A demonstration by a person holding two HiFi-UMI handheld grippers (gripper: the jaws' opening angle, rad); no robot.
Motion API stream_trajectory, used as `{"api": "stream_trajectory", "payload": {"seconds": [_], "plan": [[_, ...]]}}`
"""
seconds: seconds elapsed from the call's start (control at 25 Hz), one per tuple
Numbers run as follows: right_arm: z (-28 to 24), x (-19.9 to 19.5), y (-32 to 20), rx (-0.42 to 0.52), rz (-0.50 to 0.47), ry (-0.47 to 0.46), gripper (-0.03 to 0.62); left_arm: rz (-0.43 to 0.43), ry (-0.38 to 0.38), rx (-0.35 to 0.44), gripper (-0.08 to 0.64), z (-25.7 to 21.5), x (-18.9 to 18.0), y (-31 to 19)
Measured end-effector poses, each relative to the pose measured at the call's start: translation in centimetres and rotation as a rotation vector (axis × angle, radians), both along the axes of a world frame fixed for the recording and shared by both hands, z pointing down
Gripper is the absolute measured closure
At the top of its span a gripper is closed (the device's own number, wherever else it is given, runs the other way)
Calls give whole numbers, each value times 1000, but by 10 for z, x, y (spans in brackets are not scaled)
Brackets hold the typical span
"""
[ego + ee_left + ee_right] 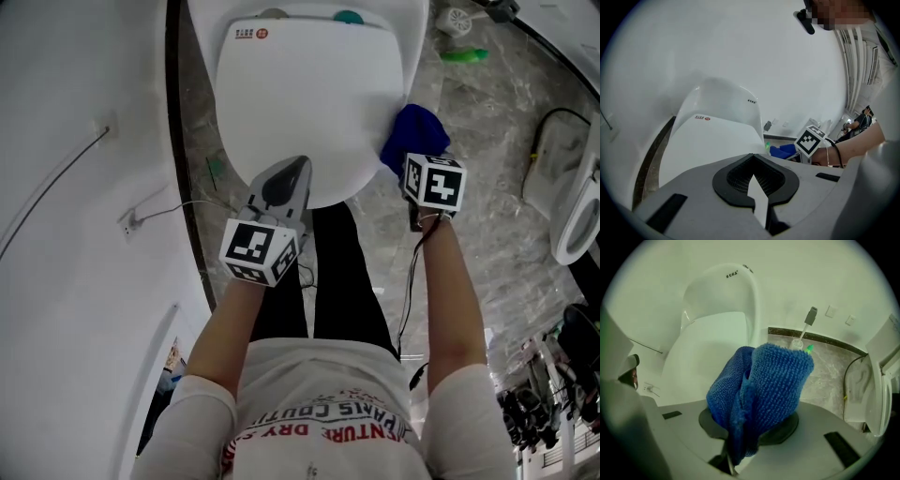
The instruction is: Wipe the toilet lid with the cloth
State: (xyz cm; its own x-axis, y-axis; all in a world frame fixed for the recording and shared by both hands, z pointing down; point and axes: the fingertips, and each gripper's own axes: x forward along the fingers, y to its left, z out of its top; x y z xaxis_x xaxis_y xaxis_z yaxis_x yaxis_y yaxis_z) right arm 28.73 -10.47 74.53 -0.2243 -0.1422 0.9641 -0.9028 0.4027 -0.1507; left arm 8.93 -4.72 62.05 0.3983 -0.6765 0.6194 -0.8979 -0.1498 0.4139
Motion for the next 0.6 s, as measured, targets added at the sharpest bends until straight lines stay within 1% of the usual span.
{"api": "stream_trajectory", "payload": {"seconds": [0.08, 0.12, 0.24, 0.32, 0.44, 0.52, 0.6], "plan": [[-6, 1, 4, 21, 5, 29, 499, 0, 1, 5, 554, 0, -6, 4], [-11, 1, 6, 35, 11, 29, 499, -2, 6, 10, 554, -1, -8, 7], [-33, -8, 11, 82, 29, -4, 499, -8, 16, 33, 554, -9, -12, 13], [-50, -22, 16, 111, 46, -33, 499, -3, 22, 44, 554, -15, -19, 21], [-70, -67, 33, 134, 69, -92, 499, 4, 21, 43, 554, -21, -49, 42], [-79, -107, 47, 132, 72, -135, 499, -5, 7, 36, 554, -23, -79, 60], [-84, -149, 62, 125, 52, -175, 499, -34, -5, 25, 554, -25, -112, 77]]}}
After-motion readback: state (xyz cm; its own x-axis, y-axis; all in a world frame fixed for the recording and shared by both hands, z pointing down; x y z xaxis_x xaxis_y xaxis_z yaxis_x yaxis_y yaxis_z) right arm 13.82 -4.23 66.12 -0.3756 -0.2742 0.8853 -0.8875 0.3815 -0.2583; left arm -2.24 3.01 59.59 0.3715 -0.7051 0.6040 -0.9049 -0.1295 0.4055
